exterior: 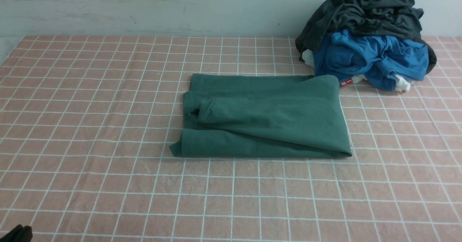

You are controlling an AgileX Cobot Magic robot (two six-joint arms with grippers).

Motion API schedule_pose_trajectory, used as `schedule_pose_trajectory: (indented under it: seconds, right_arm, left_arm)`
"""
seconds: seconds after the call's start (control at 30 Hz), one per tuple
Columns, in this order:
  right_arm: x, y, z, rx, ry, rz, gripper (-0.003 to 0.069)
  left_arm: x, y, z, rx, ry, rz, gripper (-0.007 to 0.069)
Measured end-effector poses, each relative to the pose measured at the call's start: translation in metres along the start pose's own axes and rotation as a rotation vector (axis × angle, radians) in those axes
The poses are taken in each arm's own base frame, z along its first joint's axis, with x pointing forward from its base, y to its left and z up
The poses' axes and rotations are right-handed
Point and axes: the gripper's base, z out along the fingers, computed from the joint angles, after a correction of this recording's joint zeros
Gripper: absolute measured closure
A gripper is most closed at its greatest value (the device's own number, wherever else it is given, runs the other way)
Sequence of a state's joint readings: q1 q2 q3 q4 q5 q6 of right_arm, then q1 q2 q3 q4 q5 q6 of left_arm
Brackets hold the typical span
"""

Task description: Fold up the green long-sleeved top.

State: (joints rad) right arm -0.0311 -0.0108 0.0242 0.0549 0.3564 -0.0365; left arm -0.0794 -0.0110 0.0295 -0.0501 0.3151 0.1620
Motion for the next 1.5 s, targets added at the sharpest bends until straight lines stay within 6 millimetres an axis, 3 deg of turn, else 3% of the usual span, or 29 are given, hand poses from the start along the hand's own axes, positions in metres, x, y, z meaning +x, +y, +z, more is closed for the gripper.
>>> schedule_pose_trajectory:
  seconds: [1.5]
  right_arm:
    - [0.0, 0.0, 0.0, 0.0, 0.0, -0.001, 0.0669]
  left_arm:
    - [0.0016, -0.0002, -0.0007, 0.0, 0.034, -0.051, 0.0615]
